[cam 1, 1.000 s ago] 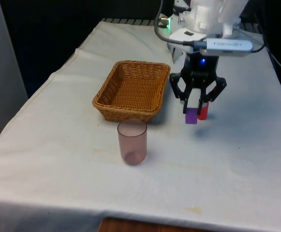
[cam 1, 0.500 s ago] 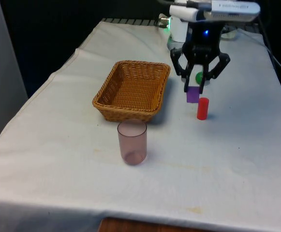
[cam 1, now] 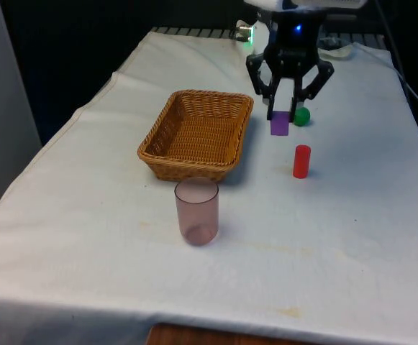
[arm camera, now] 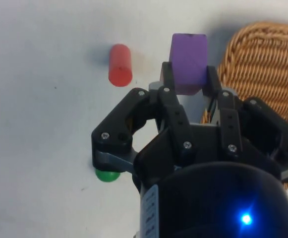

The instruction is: Pick up the triangular block and place it into the basket.

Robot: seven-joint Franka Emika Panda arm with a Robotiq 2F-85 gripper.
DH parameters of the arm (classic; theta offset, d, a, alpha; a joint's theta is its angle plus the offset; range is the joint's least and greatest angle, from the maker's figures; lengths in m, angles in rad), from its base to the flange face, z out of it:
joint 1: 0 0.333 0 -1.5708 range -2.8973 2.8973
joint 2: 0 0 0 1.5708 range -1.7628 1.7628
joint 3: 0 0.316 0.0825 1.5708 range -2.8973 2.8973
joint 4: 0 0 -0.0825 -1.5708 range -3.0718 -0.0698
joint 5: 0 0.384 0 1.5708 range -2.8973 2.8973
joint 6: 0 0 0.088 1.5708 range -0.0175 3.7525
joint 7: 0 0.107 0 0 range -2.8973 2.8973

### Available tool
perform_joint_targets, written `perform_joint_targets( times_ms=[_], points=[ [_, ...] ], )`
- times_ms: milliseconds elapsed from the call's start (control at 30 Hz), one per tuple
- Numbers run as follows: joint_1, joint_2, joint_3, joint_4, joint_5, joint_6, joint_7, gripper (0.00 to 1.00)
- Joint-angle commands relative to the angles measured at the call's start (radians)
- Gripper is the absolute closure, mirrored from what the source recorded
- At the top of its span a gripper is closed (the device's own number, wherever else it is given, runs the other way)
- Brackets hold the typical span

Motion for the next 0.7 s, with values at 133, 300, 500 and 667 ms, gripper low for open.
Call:
perform_joint_targets(
  times_ms=[133,300,500,667],
  points=[
    [-0.001,-0.014,-0.008,-0.027,0.000,0.015,-0.009,0.67],
    [-0.004,-0.048,-0.034,-0.088,-0.006,0.043,-0.037,0.67],
    [-0.005,-0.073,-0.059,-0.138,-0.007,0.067,-0.062,0.67],
    [-0.007,-0.091,-0.082,-0.179,-0.007,0.088,-0.087,0.67]
  ],
)
